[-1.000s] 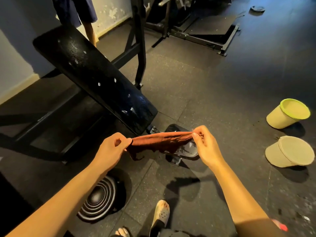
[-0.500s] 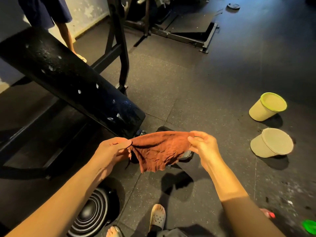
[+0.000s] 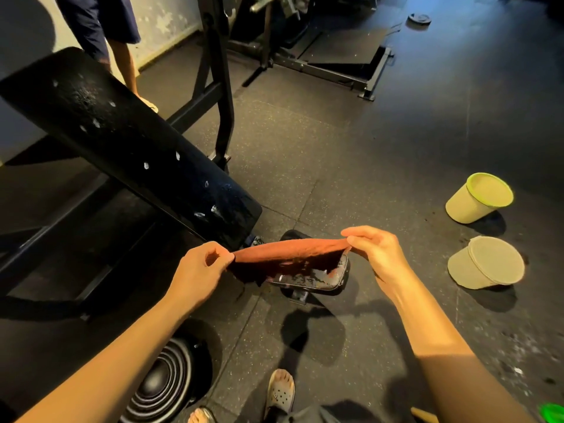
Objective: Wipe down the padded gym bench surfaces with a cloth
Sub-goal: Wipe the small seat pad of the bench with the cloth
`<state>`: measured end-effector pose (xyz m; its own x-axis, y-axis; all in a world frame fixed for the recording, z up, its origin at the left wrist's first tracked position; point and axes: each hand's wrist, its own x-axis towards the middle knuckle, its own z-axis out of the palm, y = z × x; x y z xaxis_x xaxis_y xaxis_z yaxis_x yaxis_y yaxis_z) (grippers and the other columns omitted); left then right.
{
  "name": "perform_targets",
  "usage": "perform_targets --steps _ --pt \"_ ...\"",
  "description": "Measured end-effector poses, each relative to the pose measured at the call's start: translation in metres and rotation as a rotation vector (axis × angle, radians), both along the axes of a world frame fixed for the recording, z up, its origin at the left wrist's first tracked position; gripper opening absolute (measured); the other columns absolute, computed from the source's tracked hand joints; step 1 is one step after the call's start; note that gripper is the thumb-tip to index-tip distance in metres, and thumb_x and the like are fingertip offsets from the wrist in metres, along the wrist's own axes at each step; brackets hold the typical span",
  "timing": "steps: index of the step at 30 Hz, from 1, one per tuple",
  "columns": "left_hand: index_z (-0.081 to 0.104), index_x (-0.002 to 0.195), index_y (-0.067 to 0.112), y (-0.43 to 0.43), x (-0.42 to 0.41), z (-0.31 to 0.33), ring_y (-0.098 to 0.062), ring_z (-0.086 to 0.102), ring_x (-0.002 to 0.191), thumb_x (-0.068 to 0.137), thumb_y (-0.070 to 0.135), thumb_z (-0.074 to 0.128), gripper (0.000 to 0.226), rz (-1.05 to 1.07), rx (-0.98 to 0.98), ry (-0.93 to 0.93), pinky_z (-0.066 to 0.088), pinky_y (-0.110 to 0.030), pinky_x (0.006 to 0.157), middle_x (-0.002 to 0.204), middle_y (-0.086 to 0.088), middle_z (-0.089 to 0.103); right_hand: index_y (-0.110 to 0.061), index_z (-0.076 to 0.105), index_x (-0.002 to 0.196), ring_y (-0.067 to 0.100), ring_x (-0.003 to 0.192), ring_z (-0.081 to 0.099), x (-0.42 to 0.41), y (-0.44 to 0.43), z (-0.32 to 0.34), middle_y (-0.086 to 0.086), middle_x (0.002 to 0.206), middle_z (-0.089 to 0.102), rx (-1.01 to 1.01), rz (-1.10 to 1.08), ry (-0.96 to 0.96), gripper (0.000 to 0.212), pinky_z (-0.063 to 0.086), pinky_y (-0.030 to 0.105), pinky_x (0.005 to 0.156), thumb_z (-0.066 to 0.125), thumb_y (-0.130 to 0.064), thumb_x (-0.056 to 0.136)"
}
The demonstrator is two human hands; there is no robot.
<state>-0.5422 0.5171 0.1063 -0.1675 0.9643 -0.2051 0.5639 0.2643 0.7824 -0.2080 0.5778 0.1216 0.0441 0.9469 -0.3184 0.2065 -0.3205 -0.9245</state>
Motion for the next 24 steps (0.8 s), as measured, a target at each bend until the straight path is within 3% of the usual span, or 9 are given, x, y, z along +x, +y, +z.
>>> perform_targets --steps 5,8,10,14,15,17,19,21,24 --pt "0.071 0.097 0.022 0.009 0.011 0.007 -0.017 0.064 0.100 0.100 0.037 0.061 0.017 0.019 -0.044 -0.188 0.046 -0.031 0.087 0.099 0.001 0.070 -0.010 0.077 0.086 0.024 0.085 0.068 0.009 0.009 0.005 0.009 0.084 0.076 -0.073 -0.029 0.120 0.028 0.052 0.038 0.091 0.059 0.011 0.089" --pt "0.071 0.095 0.020 0.016 0.012 0.015 -0.029 0.065 0.105 0.090 0.055 0.066 0.036 0.000 -0.032 -0.381 0.047 -0.050 0.101 0.100 -0.009 0.070 -0.012 0.076 0.091 0.014 0.077 0.069 0.014 0.014 0.013 0.006 0.083 0.076 -0.011 0.095 -0.128 0.019 0.052 0.016 0.075 0.075 0.005 0.082" --pt "0.073 0.091 0.018 0.021 0.015 0.021 -0.033 0.066 0.098 0.078 0.062 0.069 0.046 -0.034 -0.012 -0.458 0.048 -0.051 0.095 0.095 -0.016 0.069 -0.015 0.075 0.089 0.008 0.065 0.062 0.016 0.016 0.013 0.000 0.076 0.071 0.053 0.165 -0.383 0.013 0.045 0.011 0.060 0.080 -0.004 0.081" --pt "0.064 0.081 0.007 0.032 0.018 0.027 -0.015 0.052 0.069 0.072 0.054 0.077 0.049 -0.175 -0.074 -0.510 0.043 -0.022 0.068 0.076 -0.012 0.053 -0.017 0.072 0.079 0.009 0.067 0.057 0.025 0.021 0.006 -0.002 0.076 0.064 0.118 0.217 -0.598 0.011 0.038 0.016 0.060 0.075 -0.007 0.083" --pt "0.061 0.078 0.009 0.035 0.017 0.027 -0.011 0.047 0.065 0.072 0.051 0.077 0.045 -0.227 -0.103 -0.498 0.040 -0.018 0.062 0.074 -0.009 0.048 -0.015 0.071 0.078 0.013 0.073 0.058 0.028 0.023 0.004 0.001 0.083 0.065 0.101 0.205 -0.538 0.012 0.040 0.018 0.065 0.071 -0.004 0.084" --pt "0.056 0.075 0.009 0.038 0.012 0.023 -0.010 0.042 0.063 0.074 0.046 0.079 0.043 -0.297 -0.165 -0.485 0.037 -0.017 0.058 0.073 -0.008 0.044 -0.001 0.071 0.082 0.018 0.081 0.061 0.033 0.023 0.000 0.008 0.094 0.069 -0.003 0.153 -0.177 0.010 0.044 0.023 0.072 0.061 -0.001 0.084" --pt "0.052 0.077 -0.001 0.043 0.010 0.013 -0.017 0.043 0.066 0.075 0.039 0.081 0.049 -0.316 -0.210 -0.494 0.039 -0.020 0.060 0.075 -0.012 0.045 0.005 0.059 0.073 0.020 0.067 0.053 0.032 0.019 -0.011 0.010 0.077 0.061 -0.127 0.085 0.159 0.016 0.040 0.031 0.060 0.059 -0.011 0.073" --pt "0.054 0.075 0.003 0.049 0.012 -0.006 -0.021 0.041 0.067 0.082 0.027 0.081 0.037 -0.284 -0.237 -0.455 0.038 -0.028 0.065 0.074 -0.011 0.044 -0.011 0.047 0.063 0.014 0.055 0.037 0.025 0.014 -0.028 0.000 0.060 0.040 -0.187 0.004 0.160 0.017 0.026 0.027 0.049 0.062 -0.017 0.070" --pt "0.057 0.069 0.017 0.067 0.014 -0.049 -0.019 0.048 0.067 0.089 0.021 0.078 0.028 -0.171 -0.256 -0.341 0.044 -0.039 0.071 0.068 -0.005 0.049 -0.016 0.047 0.071 0.010 0.055 0.038 0.014 0.013 -0.067 -0.006 0.060 0.043 -0.187 -0.099 -0.001 0.027 0.029 0.023 0.048 0.060 -0.005 0.092"
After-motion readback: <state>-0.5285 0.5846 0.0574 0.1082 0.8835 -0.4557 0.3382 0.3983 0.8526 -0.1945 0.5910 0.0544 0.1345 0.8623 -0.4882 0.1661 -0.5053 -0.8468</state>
